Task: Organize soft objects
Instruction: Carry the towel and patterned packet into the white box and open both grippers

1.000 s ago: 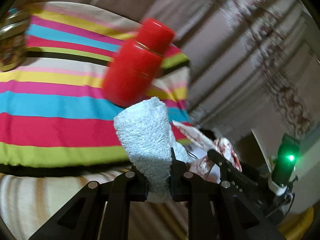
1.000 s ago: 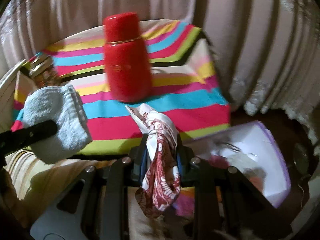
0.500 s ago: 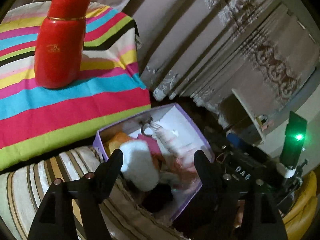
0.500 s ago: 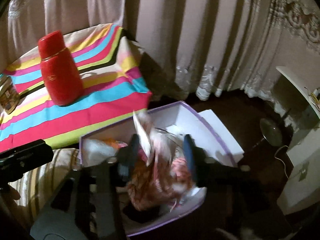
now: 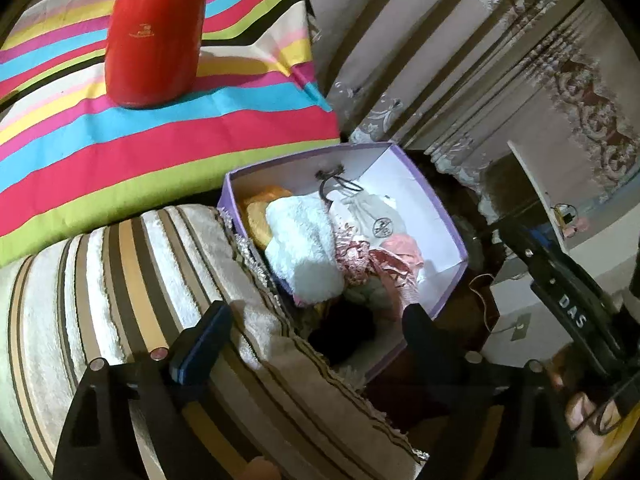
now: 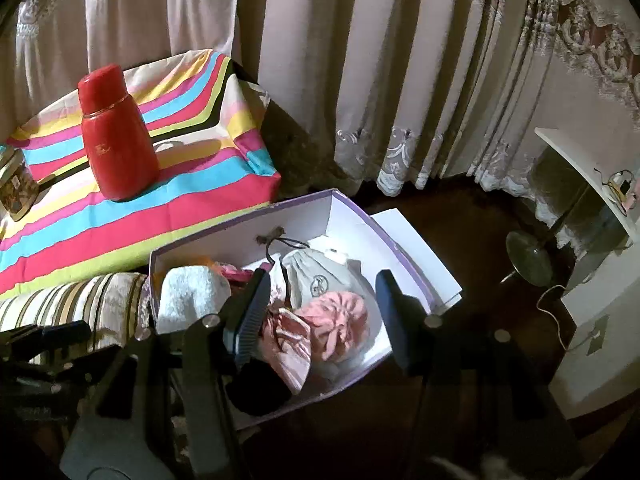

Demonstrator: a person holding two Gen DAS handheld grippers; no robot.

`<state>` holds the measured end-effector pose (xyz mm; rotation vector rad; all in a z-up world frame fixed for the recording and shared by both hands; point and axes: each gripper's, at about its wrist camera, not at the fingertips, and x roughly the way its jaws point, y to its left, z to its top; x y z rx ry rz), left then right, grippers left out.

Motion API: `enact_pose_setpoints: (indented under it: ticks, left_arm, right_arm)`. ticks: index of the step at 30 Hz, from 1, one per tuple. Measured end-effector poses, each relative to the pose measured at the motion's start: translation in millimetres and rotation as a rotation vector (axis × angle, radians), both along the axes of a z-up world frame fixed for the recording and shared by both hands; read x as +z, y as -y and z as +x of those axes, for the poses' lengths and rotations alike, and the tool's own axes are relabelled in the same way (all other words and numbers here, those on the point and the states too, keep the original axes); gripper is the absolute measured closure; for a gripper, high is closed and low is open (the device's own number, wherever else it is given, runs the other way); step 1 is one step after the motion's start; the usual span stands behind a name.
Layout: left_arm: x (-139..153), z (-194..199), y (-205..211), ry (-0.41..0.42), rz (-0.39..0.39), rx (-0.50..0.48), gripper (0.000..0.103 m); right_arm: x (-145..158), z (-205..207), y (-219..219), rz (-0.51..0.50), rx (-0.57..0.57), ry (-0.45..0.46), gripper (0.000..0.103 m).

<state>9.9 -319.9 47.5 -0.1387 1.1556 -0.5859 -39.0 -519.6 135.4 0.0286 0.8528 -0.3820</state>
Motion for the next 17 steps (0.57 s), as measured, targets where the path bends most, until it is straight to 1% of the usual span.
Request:
enact_pose_setpoints:
  ticks: [2,6,9,13,15,17]
  left_arm:
    - [0.2,-0.9,2.2,0.011,0.019,0.0,0.014]
    - [-1.9,1.3,5.2,0.015,0.019,-0.005,0.011]
    - [-0.8,2.2,7.4,0.027,0.019,-0.005,0.006]
    - [3.2,0.4,8.2,0.065,0.013,-0.008,0.006]
    - [6.0,-0.5,10.5,0.089,0.023,-0.006,0.006]
    - [6.5,0.0,12.0,0.093,0.015,-0.015,0.006]
  right_arm:
    - [-1.7,-0.8,1.8,0.005,-0.001,-0.005,0.044]
    - [-4.8,-2.4,4.9,0.011,-0.009,-0.014,0.044]
    - [-6.3,-2.9,6.1,0.014,-0.011,-0.018,0.044]
    - [-7.2,-3.0,6.8,0.017,-0.013,-0.019,0.044]
    - [-7.6,-3.1,7.0,0.019,-0.015,-0.02,0.044]
    - [-8.4,-3.1,8.0,0.02,-0.018,-0.021,0.044]
